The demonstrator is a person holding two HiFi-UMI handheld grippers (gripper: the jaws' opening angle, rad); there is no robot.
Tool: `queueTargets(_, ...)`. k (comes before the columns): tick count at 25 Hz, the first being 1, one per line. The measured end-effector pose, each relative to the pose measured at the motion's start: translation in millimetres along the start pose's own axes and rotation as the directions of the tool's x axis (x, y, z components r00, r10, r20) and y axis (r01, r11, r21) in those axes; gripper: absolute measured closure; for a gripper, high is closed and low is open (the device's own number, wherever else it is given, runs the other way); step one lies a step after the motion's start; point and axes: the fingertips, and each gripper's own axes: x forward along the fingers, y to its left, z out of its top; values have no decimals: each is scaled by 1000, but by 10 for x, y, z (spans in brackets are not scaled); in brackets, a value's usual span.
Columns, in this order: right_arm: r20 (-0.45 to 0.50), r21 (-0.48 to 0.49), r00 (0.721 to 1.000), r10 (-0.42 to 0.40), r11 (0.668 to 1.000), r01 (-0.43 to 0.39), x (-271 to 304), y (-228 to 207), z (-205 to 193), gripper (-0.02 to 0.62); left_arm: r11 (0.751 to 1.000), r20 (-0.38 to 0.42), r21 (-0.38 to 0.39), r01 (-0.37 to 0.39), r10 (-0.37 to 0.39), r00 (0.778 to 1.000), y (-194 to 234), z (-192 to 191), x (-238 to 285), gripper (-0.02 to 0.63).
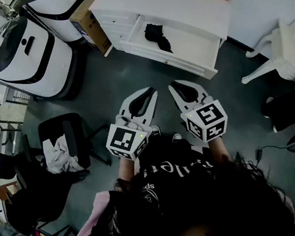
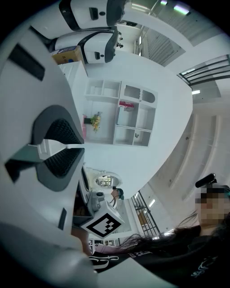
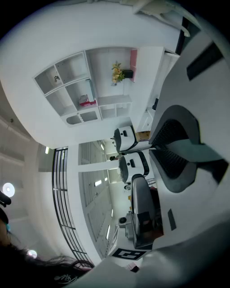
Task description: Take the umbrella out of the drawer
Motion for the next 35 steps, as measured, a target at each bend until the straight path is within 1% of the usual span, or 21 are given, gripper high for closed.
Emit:
queueTargets(6, -8, -1, 1000, 6, 1000, -6, 148, 113, -9, 529, 1000, -5, -3, 4, -4, 1000, 152, -38, -58, 580)
queueTargets(11, 5, -26, 1000, 10, 1000, -9, 245, 169, 26, 529, 1000, -3, -8, 2, -2, 1000, 270, -52, -69, 580)
queueTargets(24, -1, 25, 1000, -8, 1000, 8, 695, 224, 120, 529, 1000, 10, -2, 13, -13, 1000, 760, 24, -69, 580)
queueTargets(31, -16, 48, 999, -47, 998, 48, 930, 187, 120, 529, 999, 1, -9, 53, -53, 999, 1020, -20, 10, 580)
queueTargets(35, -19, 66, 997, -75, 995, 76, 1035, 167, 113, 529, 997, -10, 1, 81, -81, 997, 1140, -62, 38, 580)
